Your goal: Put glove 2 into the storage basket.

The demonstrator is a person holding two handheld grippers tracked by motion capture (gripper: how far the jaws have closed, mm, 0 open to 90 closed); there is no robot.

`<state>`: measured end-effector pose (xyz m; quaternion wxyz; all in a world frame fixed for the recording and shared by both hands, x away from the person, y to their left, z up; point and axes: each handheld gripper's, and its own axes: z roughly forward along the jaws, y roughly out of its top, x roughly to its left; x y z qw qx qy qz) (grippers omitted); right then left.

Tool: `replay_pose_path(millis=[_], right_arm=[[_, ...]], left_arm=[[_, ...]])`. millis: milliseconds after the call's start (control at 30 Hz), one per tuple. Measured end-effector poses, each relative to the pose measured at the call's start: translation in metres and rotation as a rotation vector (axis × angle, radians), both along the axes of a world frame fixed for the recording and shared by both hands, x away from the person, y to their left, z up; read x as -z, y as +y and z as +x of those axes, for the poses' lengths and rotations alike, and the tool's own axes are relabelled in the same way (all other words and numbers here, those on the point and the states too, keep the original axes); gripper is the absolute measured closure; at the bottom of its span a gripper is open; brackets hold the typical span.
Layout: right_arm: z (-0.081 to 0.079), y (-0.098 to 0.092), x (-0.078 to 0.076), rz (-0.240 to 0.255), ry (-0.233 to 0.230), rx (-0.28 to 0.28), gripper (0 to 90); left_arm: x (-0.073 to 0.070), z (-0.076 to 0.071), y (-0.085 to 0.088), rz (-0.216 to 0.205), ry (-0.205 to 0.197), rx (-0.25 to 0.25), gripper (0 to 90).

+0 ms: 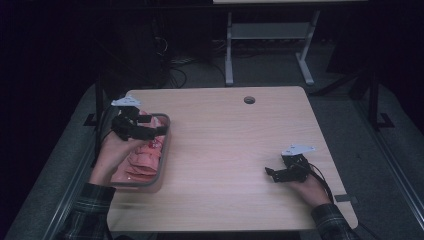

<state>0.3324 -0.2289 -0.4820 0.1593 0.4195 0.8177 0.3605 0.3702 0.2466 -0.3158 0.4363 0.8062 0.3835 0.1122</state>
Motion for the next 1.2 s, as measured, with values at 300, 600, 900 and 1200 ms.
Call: replay_pose_path(millis=[300, 600, 900, 1200], right_arm=[[0.0, 0.0, 0.0, 0.0, 0.001, -0.001, 13.5], [0.0, 0.0, 0.0, 0.0, 0.001, -0.002, 13.5], [0.0, 0.0, 0.0, 0.0, 0.001, -0.002, 13.5], [0.0, 0.0, 0.0, 0.0, 0.001, -0.003, 13.5]], left_arm=[[0.017, -0.013, -0.045, 0.003, -0.011, 0.063, 13.4], [0.042, -0.026, -0.078, 0.014, -0.001, 0.109, 13.4], [0.068, -0.038, -0.106, 0.034, 0.014, 0.159, 13.4], [0.095, -0.047, -0.128, 0.09, 0.019, 0.201, 13.4]])
